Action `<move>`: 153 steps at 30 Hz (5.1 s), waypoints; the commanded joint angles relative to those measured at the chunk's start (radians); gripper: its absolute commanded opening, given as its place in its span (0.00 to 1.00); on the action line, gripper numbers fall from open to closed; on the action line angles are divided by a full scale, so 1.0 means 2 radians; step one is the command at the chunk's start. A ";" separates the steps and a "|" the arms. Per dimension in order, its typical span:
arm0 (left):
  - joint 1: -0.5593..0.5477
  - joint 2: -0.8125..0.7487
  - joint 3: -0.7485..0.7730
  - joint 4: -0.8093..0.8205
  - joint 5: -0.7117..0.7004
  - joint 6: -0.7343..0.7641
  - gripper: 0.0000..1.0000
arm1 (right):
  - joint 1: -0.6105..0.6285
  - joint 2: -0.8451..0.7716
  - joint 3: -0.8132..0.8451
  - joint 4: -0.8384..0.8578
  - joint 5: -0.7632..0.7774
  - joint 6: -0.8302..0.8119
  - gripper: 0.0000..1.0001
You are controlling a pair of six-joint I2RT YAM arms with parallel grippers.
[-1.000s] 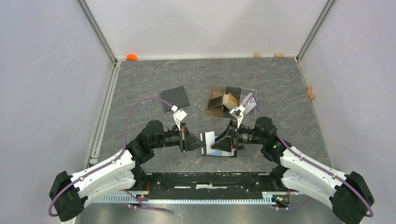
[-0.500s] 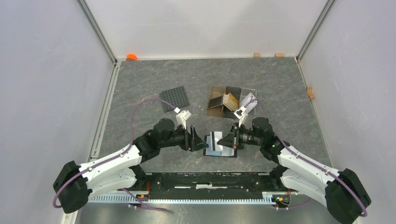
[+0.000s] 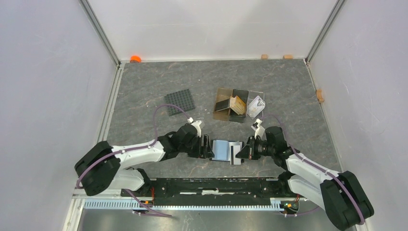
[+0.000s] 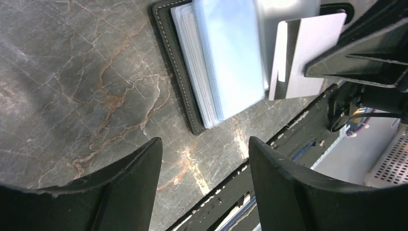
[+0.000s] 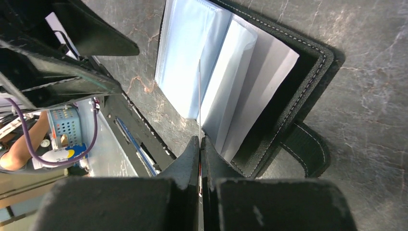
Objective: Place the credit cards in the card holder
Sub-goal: Insert the credit card into the card holder.
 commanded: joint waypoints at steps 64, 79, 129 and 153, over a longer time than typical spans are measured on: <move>0.037 0.135 0.050 0.030 -0.001 0.031 0.46 | -0.021 0.263 -0.095 0.432 -0.029 0.197 0.00; 0.038 0.142 0.046 0.022 -0.005 0.041 0.41 | -0.003 0.312 -0.069 0.479 -0.021 0.218 0.00; 0.049 0.153 0.048 -0.024 -0.046 0.074 0.13 | -0.022 0.326 -0.027 0.339 -0.002 0.111 0.00; 0.051 0.151 0.055 -0.019 -0.029 0.071 0.10 | 0.001 0.327 -0.009 0.316 0.027 0.105 0.00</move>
